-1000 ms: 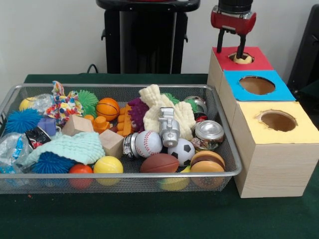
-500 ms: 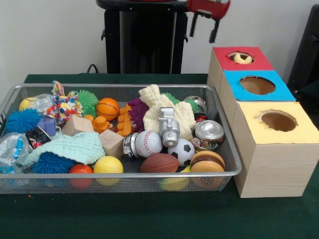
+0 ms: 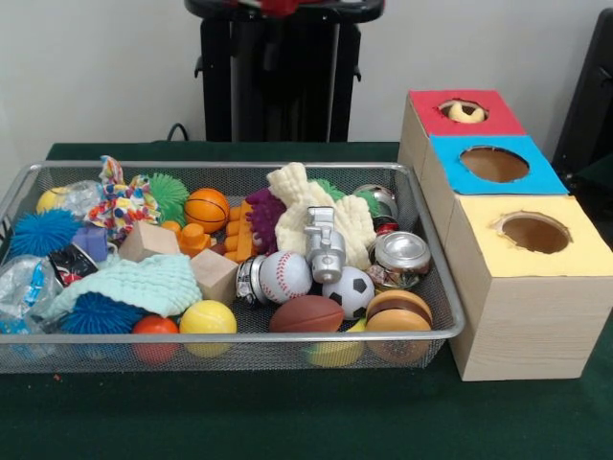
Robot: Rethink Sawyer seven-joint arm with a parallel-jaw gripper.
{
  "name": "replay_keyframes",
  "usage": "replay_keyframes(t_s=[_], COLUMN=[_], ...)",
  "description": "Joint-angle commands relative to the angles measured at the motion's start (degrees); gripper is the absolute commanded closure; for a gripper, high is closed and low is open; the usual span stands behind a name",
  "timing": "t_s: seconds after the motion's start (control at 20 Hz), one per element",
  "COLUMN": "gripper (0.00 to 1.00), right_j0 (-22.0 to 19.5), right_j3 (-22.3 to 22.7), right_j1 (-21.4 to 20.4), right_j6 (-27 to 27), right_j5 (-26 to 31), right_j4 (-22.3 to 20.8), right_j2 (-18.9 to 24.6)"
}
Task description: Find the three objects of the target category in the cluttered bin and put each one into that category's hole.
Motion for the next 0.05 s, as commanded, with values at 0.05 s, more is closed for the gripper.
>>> replay_keyframes(t_s=[0.05], gripper=[0.00], right_j0=[-8.9], right_j3=[-2.2], right_j1=[4.7], right_j6=[-8.2], right_j5=[-1.3], right_j4=[-10.0], right_j2=[10.9])
